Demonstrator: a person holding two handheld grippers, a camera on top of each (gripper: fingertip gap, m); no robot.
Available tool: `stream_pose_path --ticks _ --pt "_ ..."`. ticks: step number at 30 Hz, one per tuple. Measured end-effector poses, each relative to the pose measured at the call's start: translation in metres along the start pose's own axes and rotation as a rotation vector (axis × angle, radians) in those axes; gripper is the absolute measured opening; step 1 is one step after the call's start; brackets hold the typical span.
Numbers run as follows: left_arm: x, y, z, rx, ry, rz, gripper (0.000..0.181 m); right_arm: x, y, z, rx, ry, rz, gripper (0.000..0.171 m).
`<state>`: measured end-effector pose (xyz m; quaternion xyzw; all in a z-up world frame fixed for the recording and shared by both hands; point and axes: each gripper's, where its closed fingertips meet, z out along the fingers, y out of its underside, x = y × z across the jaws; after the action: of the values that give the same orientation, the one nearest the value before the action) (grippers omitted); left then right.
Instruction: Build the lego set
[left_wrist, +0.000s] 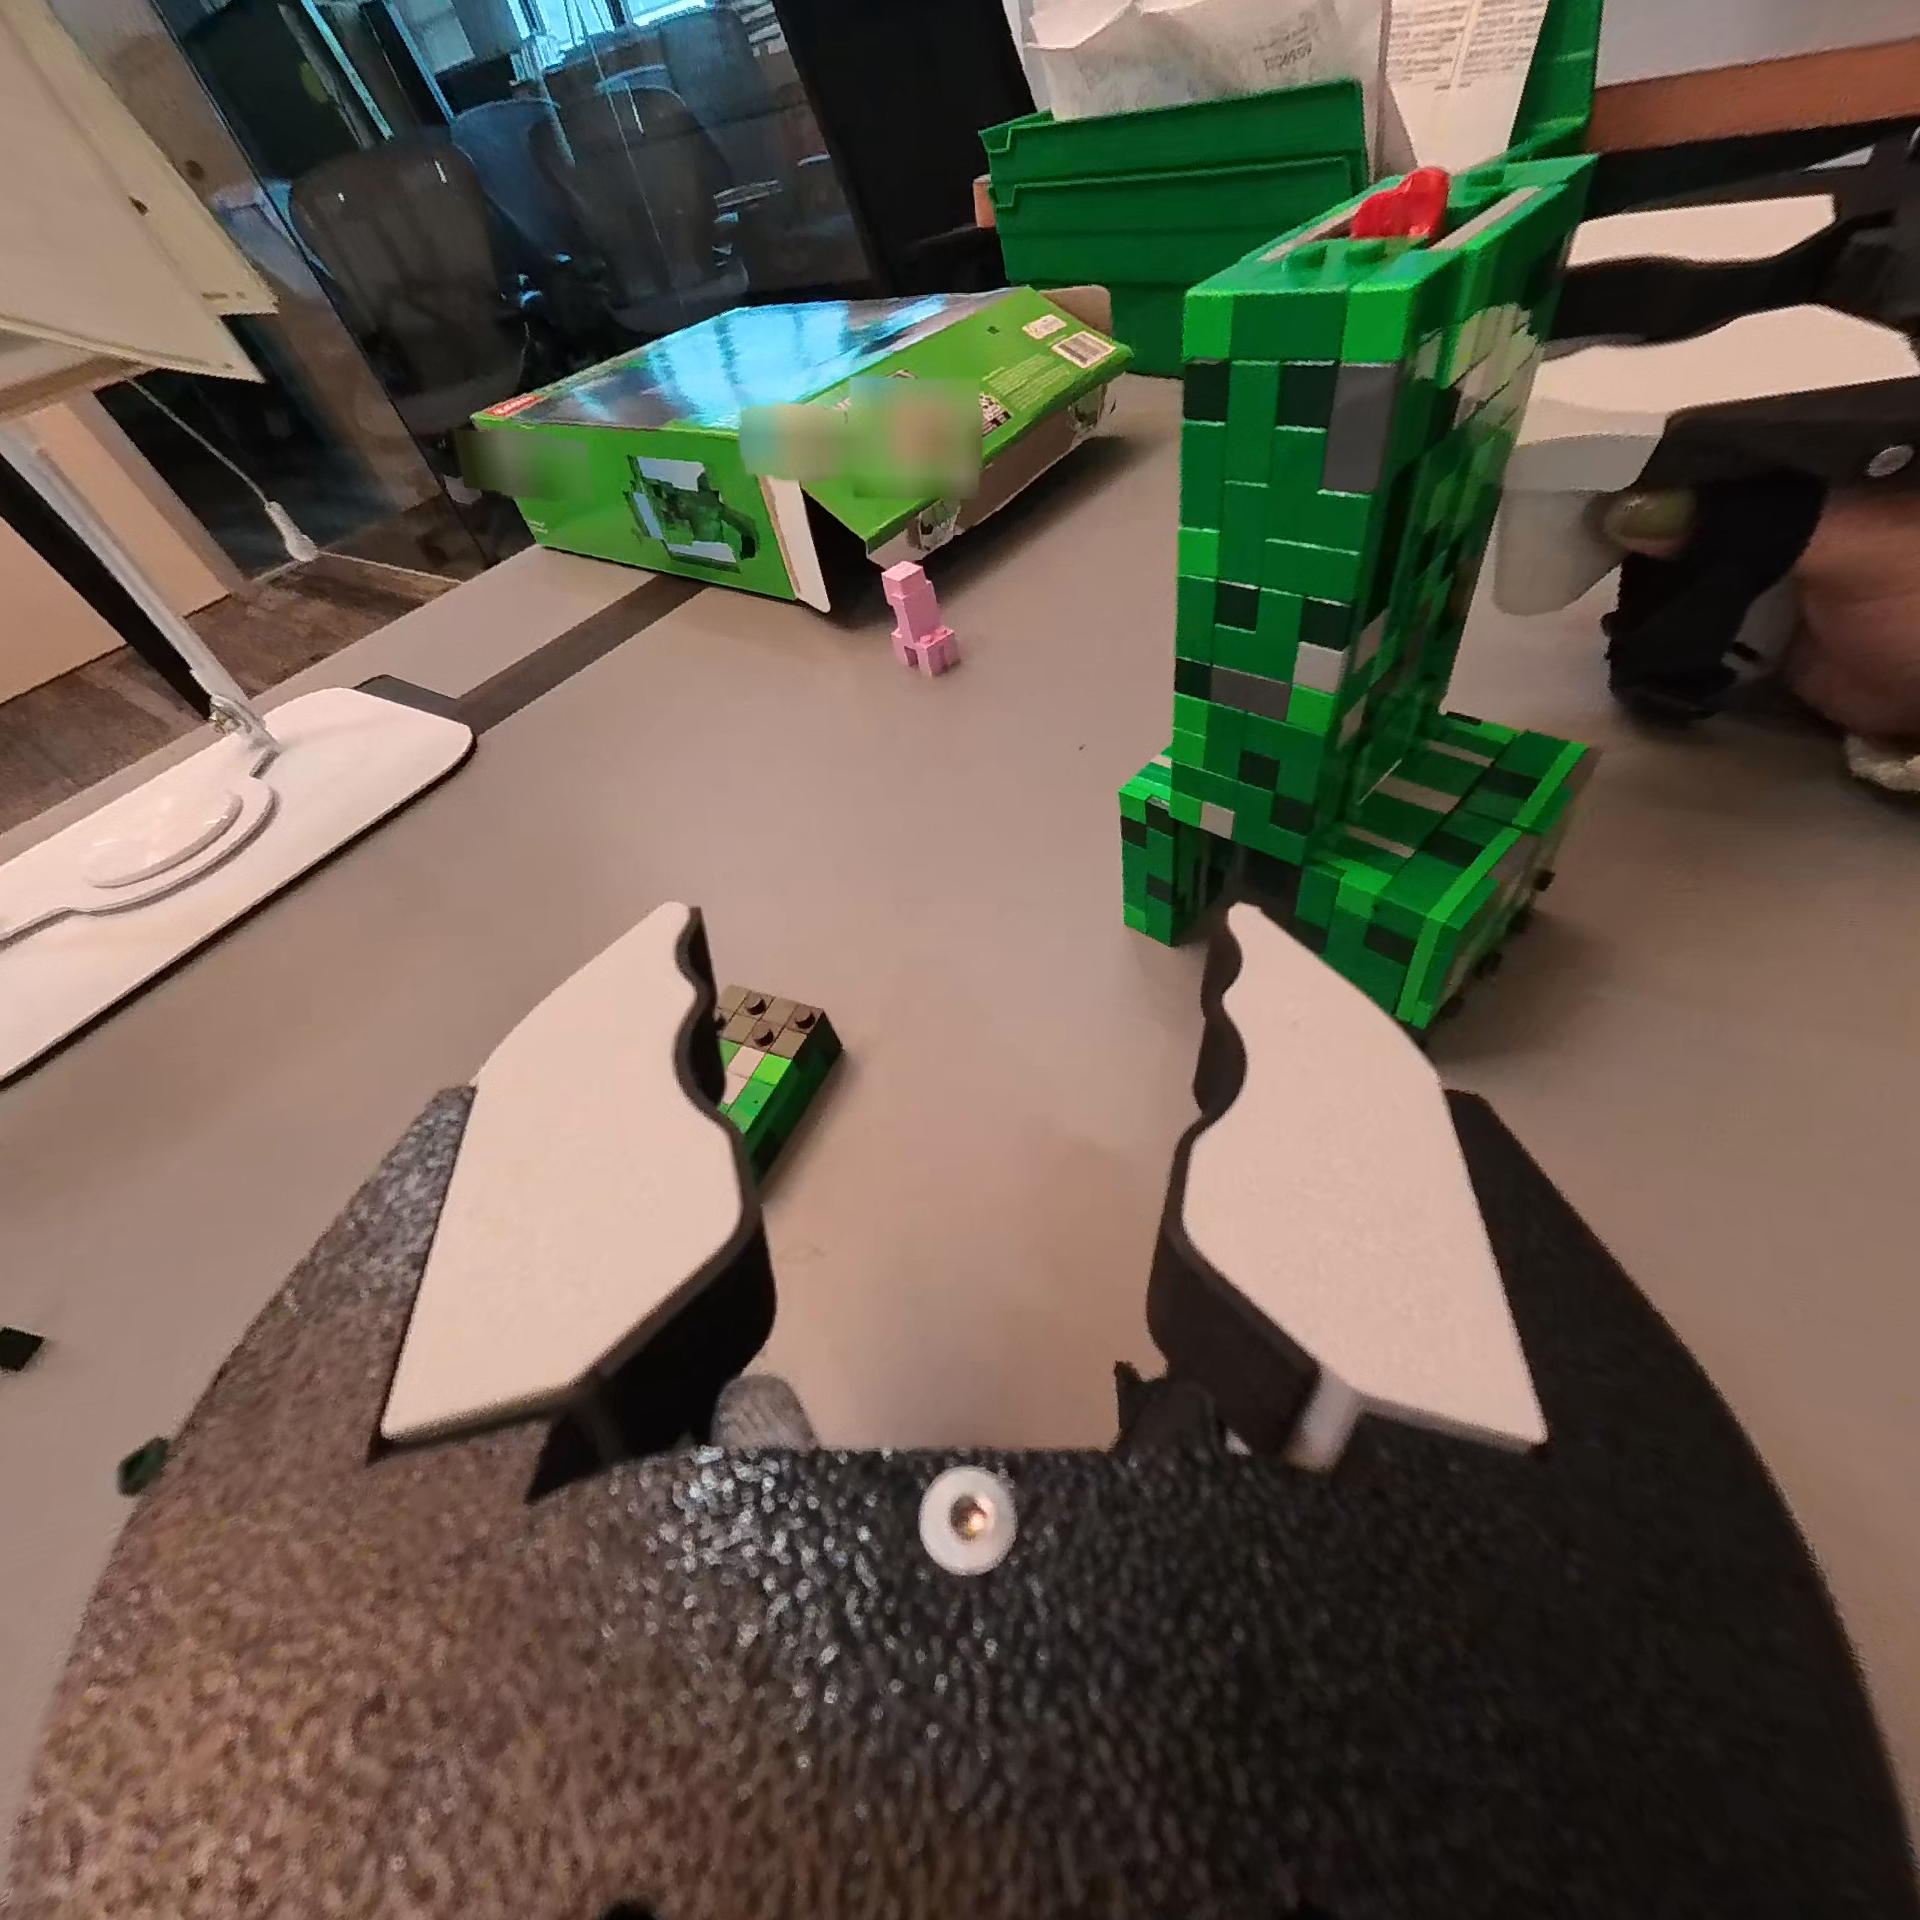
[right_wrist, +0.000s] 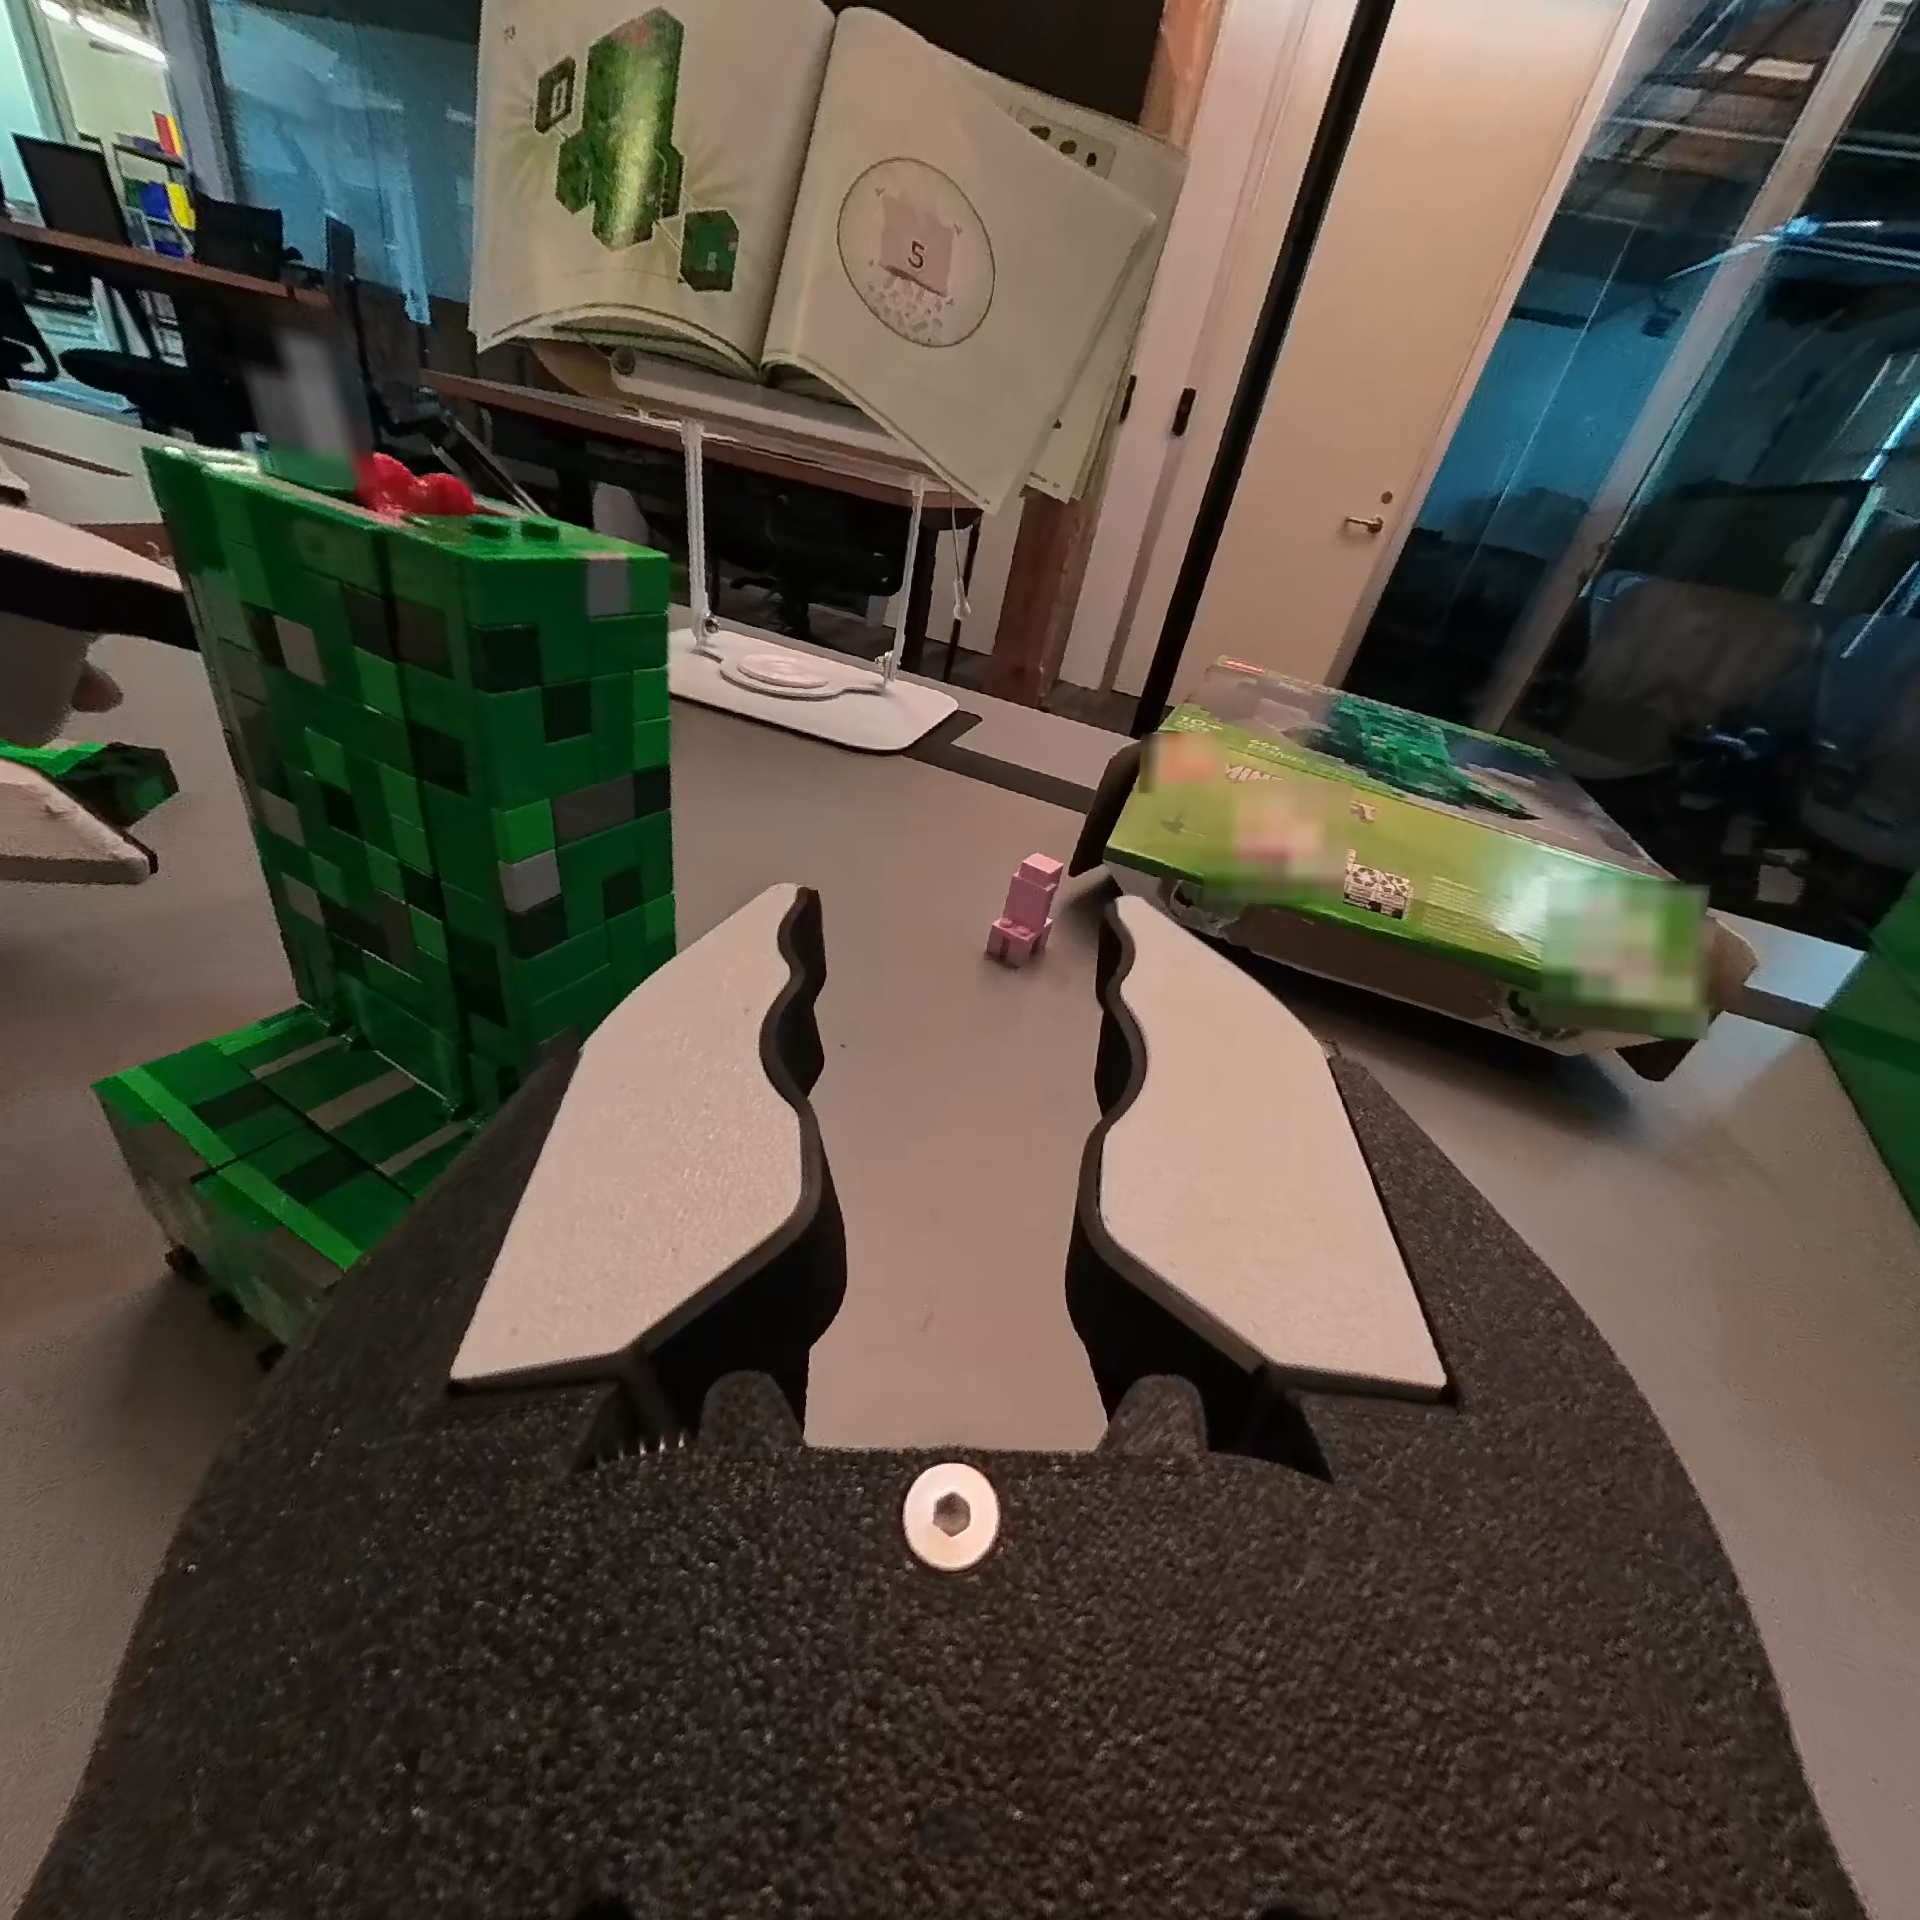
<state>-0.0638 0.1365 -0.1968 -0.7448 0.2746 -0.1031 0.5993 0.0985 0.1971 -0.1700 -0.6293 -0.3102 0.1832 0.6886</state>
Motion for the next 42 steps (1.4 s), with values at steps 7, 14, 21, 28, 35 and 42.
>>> stream_pose_path --ticks 7,14,21,28,35,42 --pt "0.007 0.0 0.002 -0.001 0.019 0.02 0.089 0.013 -0.005 -0.007 0.052 0.079 0.004 0.048" --pt "0.018 -0.006 0.001 0.022 0.057 0.03 0.09 0.005 -0.006 -0.005 0.057 0.042 -0.036 0.048" --pt "0.056 -0.002 0.003 0.005 0.235 0.106 0.095 -0.047 -0.012 -0.022 0.076 -0.374 0.03 0.045" --pt "0.088 0.02 0.015 -0.189 0.457 0.004 0.071 -0.08 0.025 -0.052 -0.294 -0.786 0.175 0.057" --pt "0.095 0.033 0.03 -0.307 0.536 0.042 0.073 -0.094 0.046 -0.047 -0.468 -0.844 0.161 0.055" --pt "0.1 0.038 0.03 -0.323 0.648 0.086 0.067 -0.099 0.048 -0.043 -0.494 -0.9 0.165 0.05"
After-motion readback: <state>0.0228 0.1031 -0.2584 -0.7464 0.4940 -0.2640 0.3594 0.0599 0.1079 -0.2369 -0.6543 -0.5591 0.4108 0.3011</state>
